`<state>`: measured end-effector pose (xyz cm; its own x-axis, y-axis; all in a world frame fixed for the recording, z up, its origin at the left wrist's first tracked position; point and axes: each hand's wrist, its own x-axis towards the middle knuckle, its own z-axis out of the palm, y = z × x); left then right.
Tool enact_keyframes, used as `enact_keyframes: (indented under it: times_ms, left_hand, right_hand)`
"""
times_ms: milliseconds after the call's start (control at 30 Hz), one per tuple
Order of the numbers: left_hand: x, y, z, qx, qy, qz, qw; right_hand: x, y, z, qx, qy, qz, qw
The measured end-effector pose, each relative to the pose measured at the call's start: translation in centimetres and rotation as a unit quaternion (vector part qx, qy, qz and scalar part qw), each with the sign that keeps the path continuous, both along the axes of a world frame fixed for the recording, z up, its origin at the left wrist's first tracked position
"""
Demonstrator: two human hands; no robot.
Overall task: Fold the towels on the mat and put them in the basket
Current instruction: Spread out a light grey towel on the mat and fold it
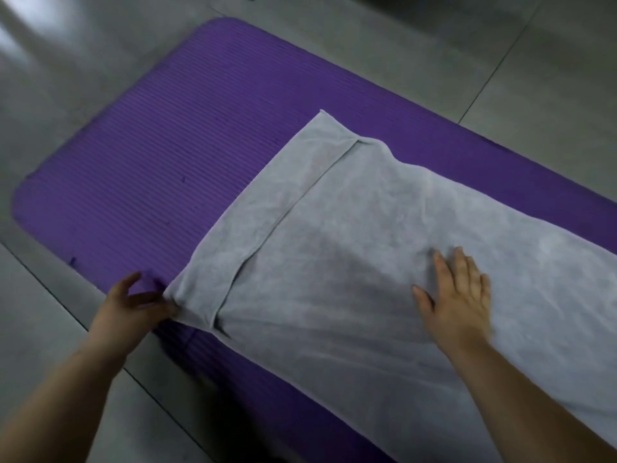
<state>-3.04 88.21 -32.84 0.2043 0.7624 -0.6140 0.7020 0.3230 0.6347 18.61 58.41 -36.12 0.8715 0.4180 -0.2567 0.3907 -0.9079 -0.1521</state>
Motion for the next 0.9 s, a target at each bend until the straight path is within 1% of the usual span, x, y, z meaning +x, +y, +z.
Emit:
enact_keyframes:
  times_ms: [67,133,167,233,300,367,400,467,567,633,667,733,900]
  left_hand:
    - [1.0,0.7,0.5,0.085,0.048,-0.068,0.993]
    - [3.3,1.0,0.9,0.209,0.084,-0.172,0.959]
    - [5.1,0.9,1.1,0.250,0.080,-0.220,0.940]
    - [9.4,0.8,1.0,0.305,0.029,-0.314,0.898]
    - [14.5,1.0,0.3,0.347,-0.029,-0.406,0.845]
    - [19.9,1.4,-0.8,0.361,-0.049,-0.474,0.801]
    - [22.5,1.5,-1.2,0.361,-0.037,-0.501,0.785]
    - [27.5,1.5,-1.4,0.356,0.014,-0.543,0.760]
    - [32.7,1.5,-1.9,0.347,0.063,-0.581,0.734]
    - [34.5,1.2,-2.4,0.343,0.079,-0.608,0.711]
    - [35.0,1.1,-2.6,0.348,0.081,-0.611,0.706]
    - [35.7,1.1,-2.4,0.365,0.088,-0.601,0.705]
    - [37.5,1.7,-1.3,0.395,0.115,-0.565,0.715]
  right_hand:
    - [0.0,0.0,-0.4,0.004,-0.011,-0.001,1.000]
    - [0.1,0.1,-1.7,0.013,-0.038,0.003,0.999]
    - [0.1,0.3,-2.2,0.024,-0.061,0.001,0.998]
    - [0.3,0.7,-2.9,0.036,-0.096,-0.007,0.995]
    - [0.4,0.8,-3.2,0.025,-0.113,-0.004,0.993]
    - [0.4,0.8,-3.4,0.024,-0.128,-0.004,0.991]
    - [0.5,0.7,-3.6,0.029,-0.135,-0.003,0.990]
    - [0.5,0.6,-3.8,0.038,-0.144,0.001,0.989]
    - [0.8,0.2,-4.2,0.055,-0.148,0.013,0.987]
    - [0.9,0.1,-4.3,0.064,-0.149,0.019,0.987]
    - [1.1,0.0,-4.4,0.070,-0.149,0.015,0.986]
    - [1.2,0.1,-4.2,0.077,-0.154,0.006,0.985]
    - [1.3,-0.2,-4.3,0.099,-0.180,0.011,0.979]
